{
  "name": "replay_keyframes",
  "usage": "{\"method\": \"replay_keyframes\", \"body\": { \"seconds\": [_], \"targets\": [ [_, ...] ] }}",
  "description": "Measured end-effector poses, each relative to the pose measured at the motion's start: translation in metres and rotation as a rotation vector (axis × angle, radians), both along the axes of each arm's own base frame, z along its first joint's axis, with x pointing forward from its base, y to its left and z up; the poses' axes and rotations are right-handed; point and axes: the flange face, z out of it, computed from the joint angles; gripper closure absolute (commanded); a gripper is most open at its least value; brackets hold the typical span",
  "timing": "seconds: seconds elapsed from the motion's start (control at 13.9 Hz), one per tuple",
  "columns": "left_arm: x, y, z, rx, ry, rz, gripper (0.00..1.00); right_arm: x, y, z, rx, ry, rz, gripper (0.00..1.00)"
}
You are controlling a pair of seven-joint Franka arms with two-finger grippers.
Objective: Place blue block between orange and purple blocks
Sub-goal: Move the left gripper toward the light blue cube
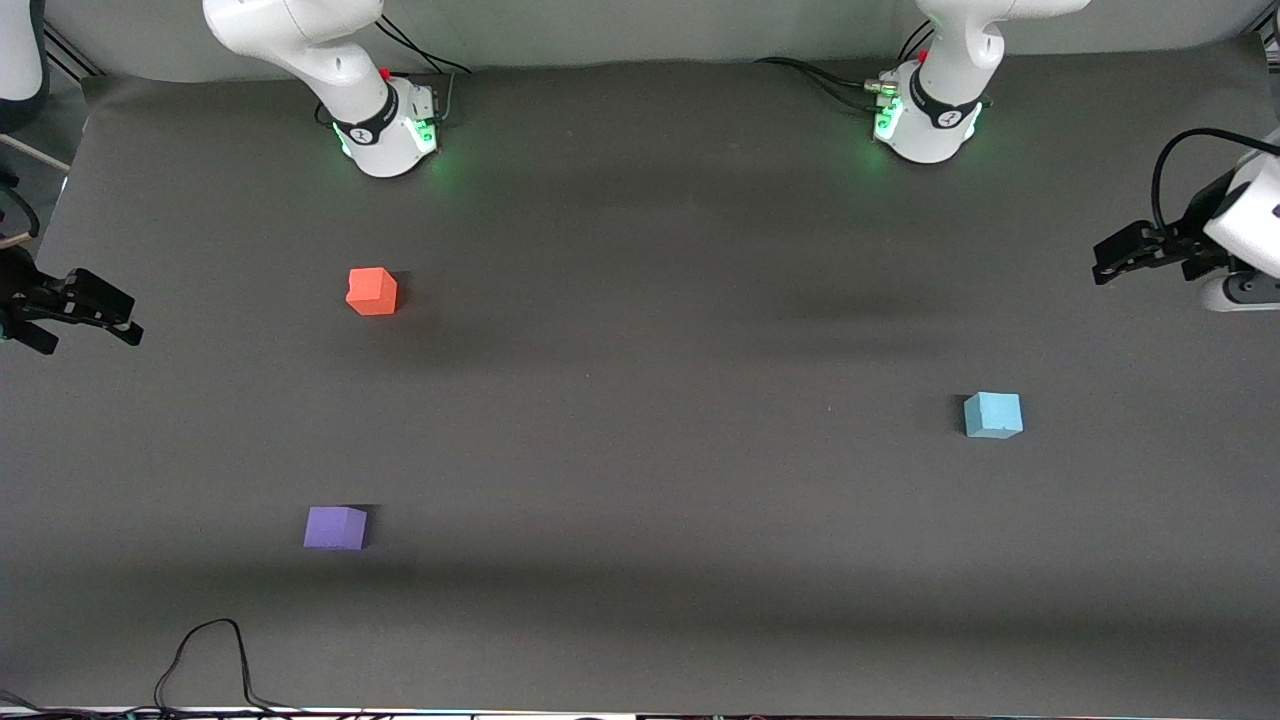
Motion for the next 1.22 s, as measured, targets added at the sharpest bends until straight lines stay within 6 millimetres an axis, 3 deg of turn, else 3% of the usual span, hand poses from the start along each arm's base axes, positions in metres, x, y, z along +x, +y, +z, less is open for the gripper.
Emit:
{"method": "replay_keyframes", "body": {
  "seconds": [0.36, 0.5, 0.65, 0.72, 0.93, 1.22],
  "targets": [
    [0.000, 0.000, -0.001, 0.002, 0.020, 0.001, 0.00, 0.006, -0.010, -0.005, -0.008, -0.020, -0.019, 0.00],
    [0.000, 0.004, -0.002, 0.002, 0.022, 0.008, 0.00, 0.011, -0.008, -0.027, -0.015, 0.029, -0.020, 0.00],
    [0.003, 0.005, 0.003, 0.003, 0.016, 0.010, 0.00, 0.018, 0.007, -0.055, -0.022, 0.115, -0.001, 0.00],
    [0.006, 0.004, 0.005, 0.004, 0.016, 0.008, 0.00, 0.016, 0.017, -0.057, -0.021, 0.142, 0.010, 0.00],
    [0.013, 0.002, 0.006, 0.006, 0.021, 0.005, 0.00, 0.003, 0.037, -0.029, -0.001, 0.147, 0.007, 0.00],
    [0.031, 0.004, 0.010, 0.017, 0.005, 0.008, 0.00, -0.019, 0.033, 0.005, 0.028, 0.120, 0.010, 0.00]
  ]
}}
